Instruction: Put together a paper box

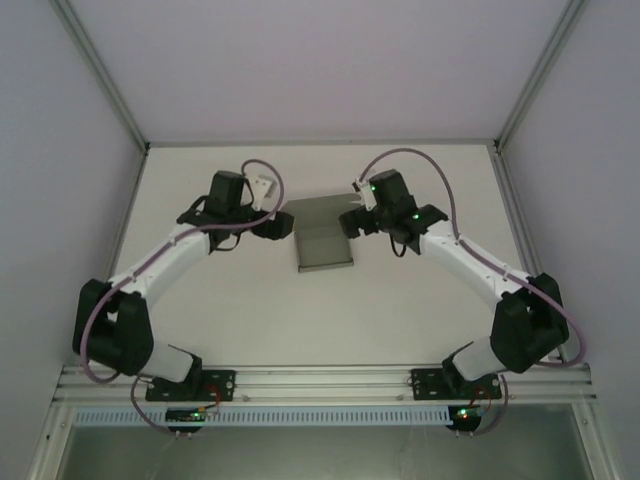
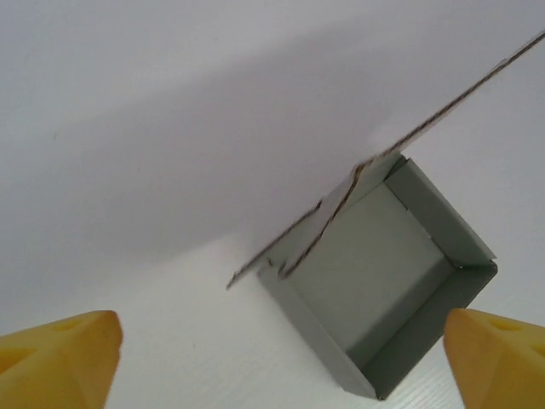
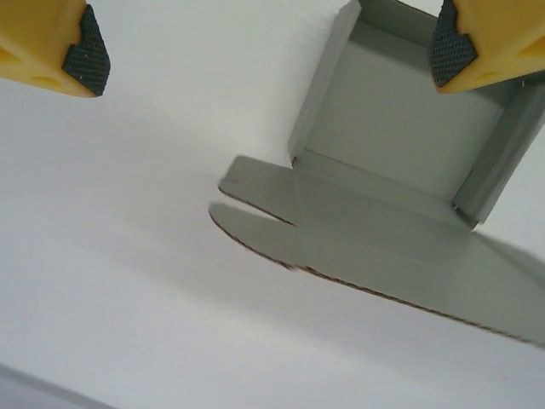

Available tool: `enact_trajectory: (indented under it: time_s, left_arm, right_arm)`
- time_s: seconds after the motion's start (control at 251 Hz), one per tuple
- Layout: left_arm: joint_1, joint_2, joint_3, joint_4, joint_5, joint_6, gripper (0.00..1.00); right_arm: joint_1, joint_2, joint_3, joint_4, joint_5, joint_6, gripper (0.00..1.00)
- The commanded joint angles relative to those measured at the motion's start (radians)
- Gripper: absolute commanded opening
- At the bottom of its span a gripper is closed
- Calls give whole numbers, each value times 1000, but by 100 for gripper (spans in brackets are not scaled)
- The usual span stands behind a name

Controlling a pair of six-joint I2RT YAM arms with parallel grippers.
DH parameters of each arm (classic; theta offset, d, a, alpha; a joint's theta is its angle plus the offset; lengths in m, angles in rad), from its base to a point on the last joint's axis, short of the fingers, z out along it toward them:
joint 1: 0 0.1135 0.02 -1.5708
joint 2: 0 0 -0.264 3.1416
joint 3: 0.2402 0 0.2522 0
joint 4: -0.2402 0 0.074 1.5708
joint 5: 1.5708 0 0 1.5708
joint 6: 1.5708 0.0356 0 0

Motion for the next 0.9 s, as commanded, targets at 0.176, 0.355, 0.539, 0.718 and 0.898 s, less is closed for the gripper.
enact_trajectory:
  time_s: [0.176,0.355,0.539,0.718,0.898]
  left_arm:
    - [-1,186,237,-220,169,332,94]
    - [-1,277,343,-338,158,430,75]
    - [-1,326,399,-412,154,475,52]
    - [-1,343,417,-427,124,494,45]
    - [0,365,446,-452,115,503,38]
  right_arm:
    - [-80,240,349,-279,-301,-475,96]
    - [-93,384,500,-421,-285,-585,85]
    - [-120,448,575,-499,-325,-649,72]
    - [-125,498,620,-553,-306,-721,58]
    - [-124,535,652,-561,-337,-766,51]
